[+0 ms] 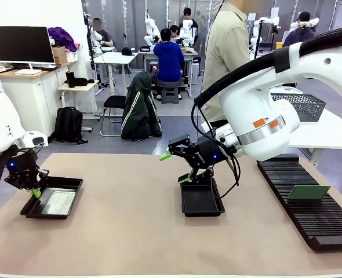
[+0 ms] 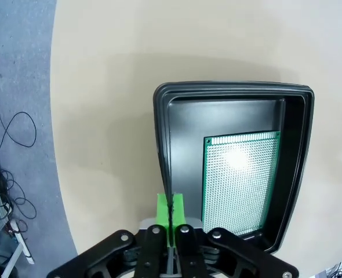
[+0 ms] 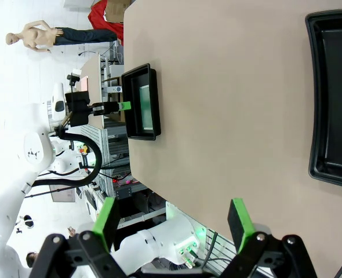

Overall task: Inspect and transfer BCBs to ESD trays.
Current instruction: Pick up the ESD tray and place it on the left side of the table.

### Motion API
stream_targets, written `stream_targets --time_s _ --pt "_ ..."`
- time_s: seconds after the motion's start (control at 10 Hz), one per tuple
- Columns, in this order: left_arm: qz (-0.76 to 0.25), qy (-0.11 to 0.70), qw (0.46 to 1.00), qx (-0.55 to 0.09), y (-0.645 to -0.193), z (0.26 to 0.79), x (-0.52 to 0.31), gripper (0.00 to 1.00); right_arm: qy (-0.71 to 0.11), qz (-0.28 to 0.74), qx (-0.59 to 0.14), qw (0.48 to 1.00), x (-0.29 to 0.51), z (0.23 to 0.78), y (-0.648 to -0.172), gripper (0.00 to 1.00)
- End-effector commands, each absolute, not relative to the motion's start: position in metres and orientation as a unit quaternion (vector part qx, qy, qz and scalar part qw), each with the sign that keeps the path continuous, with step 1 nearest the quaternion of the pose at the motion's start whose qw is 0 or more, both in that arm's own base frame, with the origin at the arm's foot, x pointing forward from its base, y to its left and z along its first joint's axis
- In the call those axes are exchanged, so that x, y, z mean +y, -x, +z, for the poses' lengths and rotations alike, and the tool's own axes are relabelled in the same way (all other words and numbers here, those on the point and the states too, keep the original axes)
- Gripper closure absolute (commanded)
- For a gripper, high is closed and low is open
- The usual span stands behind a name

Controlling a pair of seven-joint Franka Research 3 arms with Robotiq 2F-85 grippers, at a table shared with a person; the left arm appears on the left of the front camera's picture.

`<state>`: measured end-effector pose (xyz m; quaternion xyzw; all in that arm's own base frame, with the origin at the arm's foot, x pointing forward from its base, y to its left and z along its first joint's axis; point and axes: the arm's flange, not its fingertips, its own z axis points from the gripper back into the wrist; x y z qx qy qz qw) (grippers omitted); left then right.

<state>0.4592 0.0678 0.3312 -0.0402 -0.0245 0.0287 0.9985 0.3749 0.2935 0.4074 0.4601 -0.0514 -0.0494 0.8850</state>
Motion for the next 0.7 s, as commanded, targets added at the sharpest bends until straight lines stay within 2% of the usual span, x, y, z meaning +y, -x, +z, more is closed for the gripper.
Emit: stream_targets --time_s 0.0,0.4,0.5,0.6 --pt "0.026 0.035 0.999 -0.021 -0.4641 0.3270 0.0714 0.97 -0.462 -0.056 -0.052 0.883 0.2958 0.4059 -0.3753 0.00" --pt "0.028 0.020 0.999 -0.017 -0.4690 0.3200 0.0672 0.97 -0.462 -0.056 -0.052 0.883 0.2958 0.4059 -0.3753 0.00" --pt "0.026 0.020 0.999 -0.017 -0.4692 0.3190 0.0671 0.73 -0.462 -0.056 -0.052 0.883 0.2958 0.4059 -0.3753 0.00" --pt "0.024 0.020 0.999 -0.018 -0.4691 0.3183 0.0668 0.43 -0.462 -0.056 -0.052 0.883 0.2958 0.4059 -0.3753 0.00"
